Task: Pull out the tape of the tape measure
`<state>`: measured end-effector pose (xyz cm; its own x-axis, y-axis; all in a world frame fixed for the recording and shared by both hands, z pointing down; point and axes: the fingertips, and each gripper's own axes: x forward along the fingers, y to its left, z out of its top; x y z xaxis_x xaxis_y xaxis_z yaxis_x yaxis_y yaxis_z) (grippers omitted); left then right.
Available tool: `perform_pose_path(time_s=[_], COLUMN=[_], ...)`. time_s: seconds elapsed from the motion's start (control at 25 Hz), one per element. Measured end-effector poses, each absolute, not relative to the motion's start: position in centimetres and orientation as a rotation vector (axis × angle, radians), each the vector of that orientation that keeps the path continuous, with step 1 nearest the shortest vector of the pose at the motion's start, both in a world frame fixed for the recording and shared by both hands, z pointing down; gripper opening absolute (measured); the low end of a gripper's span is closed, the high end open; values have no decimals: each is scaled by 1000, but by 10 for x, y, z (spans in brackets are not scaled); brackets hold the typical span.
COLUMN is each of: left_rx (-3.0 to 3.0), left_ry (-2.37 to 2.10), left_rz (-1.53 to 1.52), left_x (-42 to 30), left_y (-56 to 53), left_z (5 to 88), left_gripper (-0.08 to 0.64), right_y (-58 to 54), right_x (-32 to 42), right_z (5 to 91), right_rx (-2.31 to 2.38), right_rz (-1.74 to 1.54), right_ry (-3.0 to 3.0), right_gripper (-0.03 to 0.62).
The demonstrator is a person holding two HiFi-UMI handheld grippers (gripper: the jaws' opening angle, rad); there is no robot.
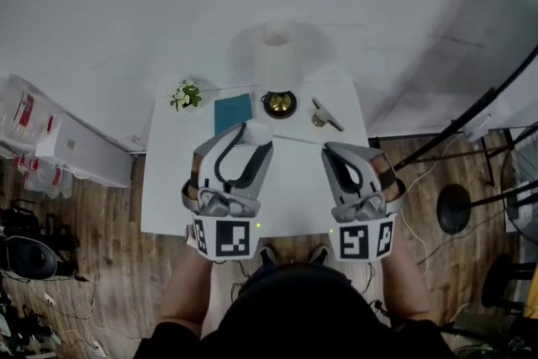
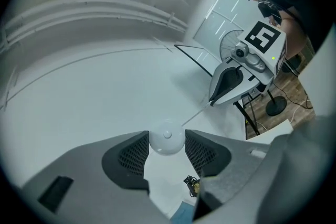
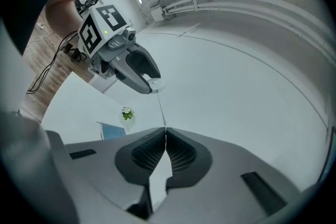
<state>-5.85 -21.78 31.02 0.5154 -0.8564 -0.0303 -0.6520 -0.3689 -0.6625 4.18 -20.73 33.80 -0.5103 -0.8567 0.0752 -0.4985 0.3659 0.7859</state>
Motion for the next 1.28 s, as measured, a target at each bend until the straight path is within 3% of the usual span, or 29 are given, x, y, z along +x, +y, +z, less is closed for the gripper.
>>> perform_pose_path(time_s=[0.24,1.28], left_rx=[-2169,-2038], left_ry=[1283,1407], left_rz=[-293,-243], left_x=[-73,-128], left_y=[-210,-192], left_z=[293,268], left_gripper=[213,213], right_y=[-192,-177], right_x=[48,98], right_z=[327,312], right_rx=[1207,1377], right_rz=[-1016,-1039], right_ry=[-2215,-2115], right_gripper=[9,9])
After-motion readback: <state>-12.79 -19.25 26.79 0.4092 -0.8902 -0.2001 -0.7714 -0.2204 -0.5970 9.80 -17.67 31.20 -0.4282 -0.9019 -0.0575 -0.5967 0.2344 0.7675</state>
